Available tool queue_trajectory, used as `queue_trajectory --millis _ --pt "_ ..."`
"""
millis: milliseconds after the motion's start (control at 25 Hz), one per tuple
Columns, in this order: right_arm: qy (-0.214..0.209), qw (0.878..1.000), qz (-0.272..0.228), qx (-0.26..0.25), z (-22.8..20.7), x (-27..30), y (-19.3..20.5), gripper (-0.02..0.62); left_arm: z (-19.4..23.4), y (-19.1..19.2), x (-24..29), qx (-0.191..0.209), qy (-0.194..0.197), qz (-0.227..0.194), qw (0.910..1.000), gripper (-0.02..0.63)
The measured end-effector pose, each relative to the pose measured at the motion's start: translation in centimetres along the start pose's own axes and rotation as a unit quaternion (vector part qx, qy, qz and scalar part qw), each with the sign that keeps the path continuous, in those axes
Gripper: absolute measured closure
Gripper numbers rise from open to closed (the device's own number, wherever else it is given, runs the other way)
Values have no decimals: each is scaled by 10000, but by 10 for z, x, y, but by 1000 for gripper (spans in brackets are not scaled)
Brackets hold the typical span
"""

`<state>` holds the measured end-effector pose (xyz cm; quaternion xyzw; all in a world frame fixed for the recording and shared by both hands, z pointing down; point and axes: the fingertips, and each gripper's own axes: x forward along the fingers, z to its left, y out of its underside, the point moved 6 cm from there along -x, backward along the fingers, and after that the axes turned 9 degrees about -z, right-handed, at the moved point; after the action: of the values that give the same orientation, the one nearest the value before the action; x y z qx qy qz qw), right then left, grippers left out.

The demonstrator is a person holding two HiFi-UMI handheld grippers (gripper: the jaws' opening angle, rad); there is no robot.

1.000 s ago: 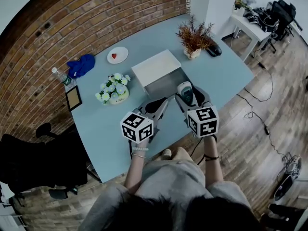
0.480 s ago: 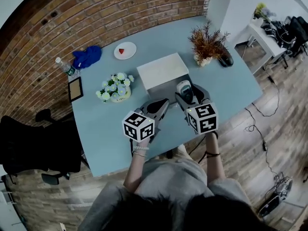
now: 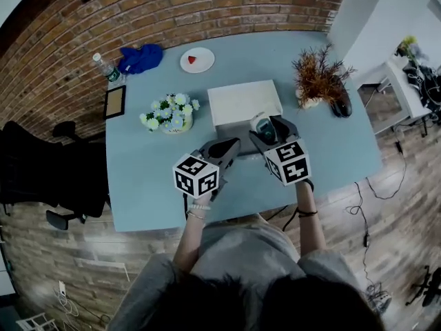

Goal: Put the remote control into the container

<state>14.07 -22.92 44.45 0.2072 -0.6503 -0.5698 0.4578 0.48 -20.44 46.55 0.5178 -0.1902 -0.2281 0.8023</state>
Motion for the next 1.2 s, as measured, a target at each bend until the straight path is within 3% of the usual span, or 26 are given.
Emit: queue_trajectory --millis 240,440,640,1200 --pt "-613 9975 214 -284 -5 23 11 310 13 8 2 -118 -541 -148 9984 603" --pt "-1170 9897 568 -598 -1 44 22 310 19 16 2 -192 -775 -98 9968 603" --pt "-1592 9787 1048 -760 6 61 41 309 23 29 -2 -410 -825 24 9957 603" --pt "-2104 9532 1896 -1062 20 89 75 308 26 43 1 -678 -810 183 9942 603"
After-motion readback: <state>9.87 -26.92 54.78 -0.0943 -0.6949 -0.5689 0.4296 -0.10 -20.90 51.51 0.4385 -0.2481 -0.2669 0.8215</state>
